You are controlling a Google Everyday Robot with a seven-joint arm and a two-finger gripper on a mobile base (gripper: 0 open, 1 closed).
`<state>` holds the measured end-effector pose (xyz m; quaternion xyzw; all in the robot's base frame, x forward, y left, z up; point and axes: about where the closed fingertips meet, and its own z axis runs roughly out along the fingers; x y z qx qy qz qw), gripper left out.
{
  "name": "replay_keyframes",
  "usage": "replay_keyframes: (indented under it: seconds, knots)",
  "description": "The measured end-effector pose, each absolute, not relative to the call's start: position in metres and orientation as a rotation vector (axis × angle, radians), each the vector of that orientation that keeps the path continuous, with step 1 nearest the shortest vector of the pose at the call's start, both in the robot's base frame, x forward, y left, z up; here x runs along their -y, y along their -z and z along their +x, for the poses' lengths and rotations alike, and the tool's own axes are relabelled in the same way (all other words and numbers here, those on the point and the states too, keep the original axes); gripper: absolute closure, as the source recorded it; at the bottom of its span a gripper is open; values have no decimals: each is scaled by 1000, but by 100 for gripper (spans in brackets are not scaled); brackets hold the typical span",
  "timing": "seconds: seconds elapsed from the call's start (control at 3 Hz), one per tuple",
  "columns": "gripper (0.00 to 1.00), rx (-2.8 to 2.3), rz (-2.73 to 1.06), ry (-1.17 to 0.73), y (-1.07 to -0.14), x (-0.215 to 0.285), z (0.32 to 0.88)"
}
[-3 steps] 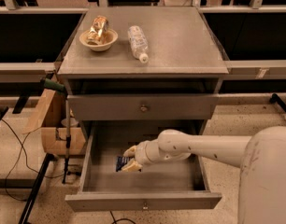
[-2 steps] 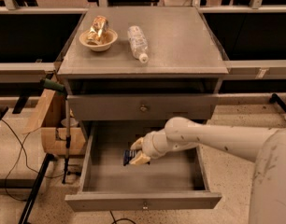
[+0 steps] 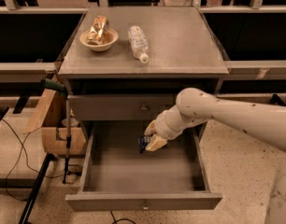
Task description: Pick rxbar blueberry from middle drawer and place on counter
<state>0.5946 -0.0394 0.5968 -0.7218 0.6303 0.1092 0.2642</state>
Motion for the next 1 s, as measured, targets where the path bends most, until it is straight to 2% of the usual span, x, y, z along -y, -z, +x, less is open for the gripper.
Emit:
replay_keyframes:
  seconds: [0.33, 1.0]
  knots:
    - [100, -1731, -2034, -148, -640, 60, 596]
    - [100, -1766, -1909, 84, -737, 78, 602]
